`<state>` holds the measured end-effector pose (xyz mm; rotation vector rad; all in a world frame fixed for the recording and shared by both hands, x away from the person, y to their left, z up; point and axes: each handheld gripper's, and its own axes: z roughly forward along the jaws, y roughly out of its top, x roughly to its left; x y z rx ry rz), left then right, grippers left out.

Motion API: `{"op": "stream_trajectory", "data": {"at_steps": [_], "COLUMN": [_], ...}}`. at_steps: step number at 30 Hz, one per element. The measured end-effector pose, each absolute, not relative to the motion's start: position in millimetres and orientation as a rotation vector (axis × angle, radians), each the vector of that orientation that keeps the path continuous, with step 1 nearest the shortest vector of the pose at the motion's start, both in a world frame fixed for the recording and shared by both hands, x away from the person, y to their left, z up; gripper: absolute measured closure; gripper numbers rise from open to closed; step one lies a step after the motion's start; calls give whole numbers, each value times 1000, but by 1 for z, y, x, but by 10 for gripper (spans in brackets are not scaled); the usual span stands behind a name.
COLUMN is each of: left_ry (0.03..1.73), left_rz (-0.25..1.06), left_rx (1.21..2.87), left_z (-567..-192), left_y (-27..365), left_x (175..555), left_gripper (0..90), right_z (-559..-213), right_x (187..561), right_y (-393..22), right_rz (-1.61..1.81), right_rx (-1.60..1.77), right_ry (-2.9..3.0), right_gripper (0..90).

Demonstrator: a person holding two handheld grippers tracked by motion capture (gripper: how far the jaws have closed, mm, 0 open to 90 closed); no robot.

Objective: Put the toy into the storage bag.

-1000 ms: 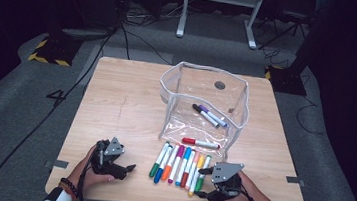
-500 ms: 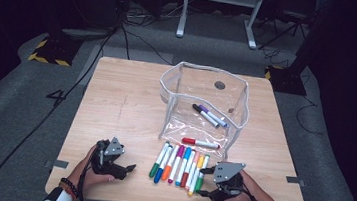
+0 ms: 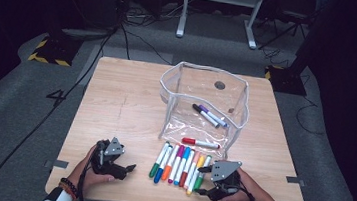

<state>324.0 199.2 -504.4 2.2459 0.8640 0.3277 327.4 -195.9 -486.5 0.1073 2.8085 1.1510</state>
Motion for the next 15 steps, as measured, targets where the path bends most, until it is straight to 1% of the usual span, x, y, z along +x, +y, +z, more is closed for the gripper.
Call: {"op": "stream_trajectory", "data": {"at_steps": [3,8,13,15], "left_ry": [864,864,864,864], "left_rz": [328,331,331,331], "left_rx": [2245,2246,2246,2246], "left_z": [-504,-504,-504,-504], "left_y": [199,199,199,199], "left_x": [324,324,324,324], "left_gripper": [155,156,156,156], "right_z": [-490,-494,-494,-493], "right_x": [328,329,328,327], "right_y": [-196,-203,-213,-215], "right_rz": [1123,1130,1147,1147], "right_rx": [114,161,169,155], "right_ry": [2832,2861,2871,2872], "right_gripper": [326,386,531,542]}}
